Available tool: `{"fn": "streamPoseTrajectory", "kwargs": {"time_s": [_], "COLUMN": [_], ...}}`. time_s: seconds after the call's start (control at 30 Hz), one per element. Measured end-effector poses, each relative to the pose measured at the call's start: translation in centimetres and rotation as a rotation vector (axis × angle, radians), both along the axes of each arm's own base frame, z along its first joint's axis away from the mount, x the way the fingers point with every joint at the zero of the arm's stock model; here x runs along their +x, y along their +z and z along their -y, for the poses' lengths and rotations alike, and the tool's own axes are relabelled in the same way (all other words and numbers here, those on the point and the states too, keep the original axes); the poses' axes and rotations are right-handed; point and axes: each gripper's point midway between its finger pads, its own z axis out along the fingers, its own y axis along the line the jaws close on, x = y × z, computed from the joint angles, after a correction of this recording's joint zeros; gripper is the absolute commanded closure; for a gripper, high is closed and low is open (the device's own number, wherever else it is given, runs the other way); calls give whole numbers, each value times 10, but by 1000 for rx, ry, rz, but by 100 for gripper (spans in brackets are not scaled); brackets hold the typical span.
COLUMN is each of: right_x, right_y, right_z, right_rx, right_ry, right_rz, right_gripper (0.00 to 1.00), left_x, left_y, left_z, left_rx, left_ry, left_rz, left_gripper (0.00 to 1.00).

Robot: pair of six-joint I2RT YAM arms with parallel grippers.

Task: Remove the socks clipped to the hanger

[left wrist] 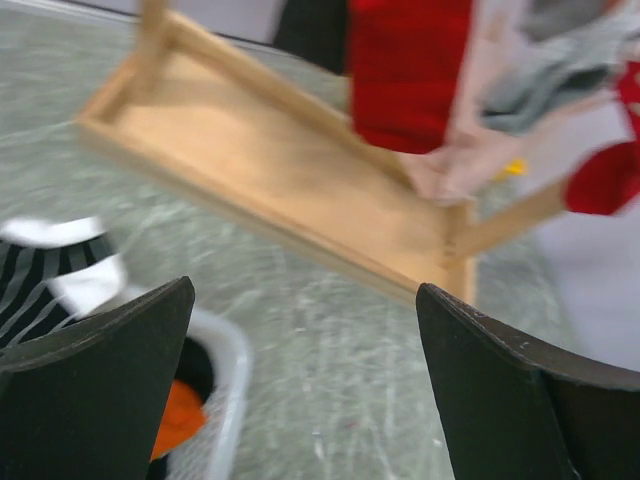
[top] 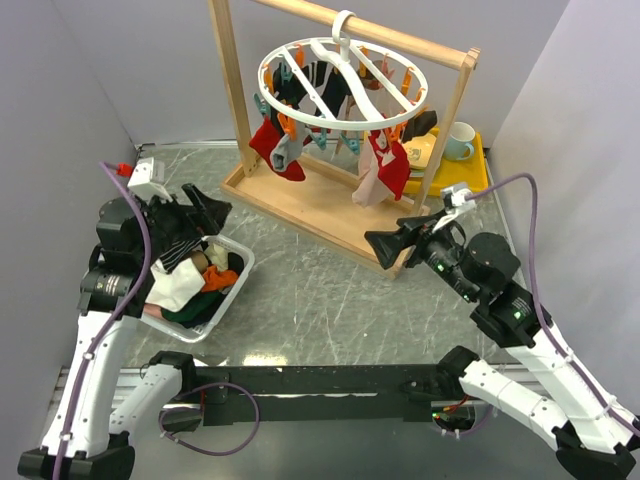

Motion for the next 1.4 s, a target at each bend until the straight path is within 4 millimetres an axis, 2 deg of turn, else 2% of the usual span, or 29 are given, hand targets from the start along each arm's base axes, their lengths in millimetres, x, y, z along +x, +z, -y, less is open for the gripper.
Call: {"fn": "streamPoseTrajectory", "kwargs": {"time_s": [0.1, 0.33, 0.43, 0.6, 0.73, 0.93, 1.07, 1.13, 1.23, 1.27, 1.33, 1.37, 1.4], "right_x": [2, 10, 9, 7, 4, -11, -12, -13, -13, -13, -15, -15, -16], "right_y": [-15, -49, -62, -62, -60, -42, -39, -39, -40, -40, -37, -36, -35], "right_z": [-6, -17, -16, -14, -17, -20, -21, -20, -20, -20, -19, -18, -18], "right_rx": [-17, -75, -80, -31, -22, 5, -18, -28, -38, -39, -36, -36, -34], "right_ry": [13, 7, -11, -39, -14, 79, 101, 105, 109, 110, 112, 112, 113], "right_rz": [-67, -237, -301, -344, -341, -234, -206, -195, -191, -189, -179, -174, -171], "right_gripper": [0, 0, 0, 0, 0, 0, 0, 0, 0, 0, 0, 0, 0], "left_x": [4, 16, 19, 26, 36, 54, 67, 73, 81, 84, 88, 89, 90], "left_y": [7, 6, 8, 12, 25, 66, 85, 85, 78, 74, 70, 68, 67], "left_z": [16, 43, 60, 91, 108, 110, 113, 116, 122, 124, 128, 129, 131], "left_rx": [-45, -126, -140, -149, -144, -121, -119, -110, -100, -95, -92, -86, -80], "left_ry": [-84, -185, -235, -312, -338, -306, -299, -301, -308, -312, -317, -320, -324], "left_rz": [18, -2, 9, 5, 31, 147, 197, 199, 182, 175, 163, 160, 160], "left_gripper": [1, 1, 1, 2, 1, 1, 3, 8, 25, 36, 52, 75, 86]}}
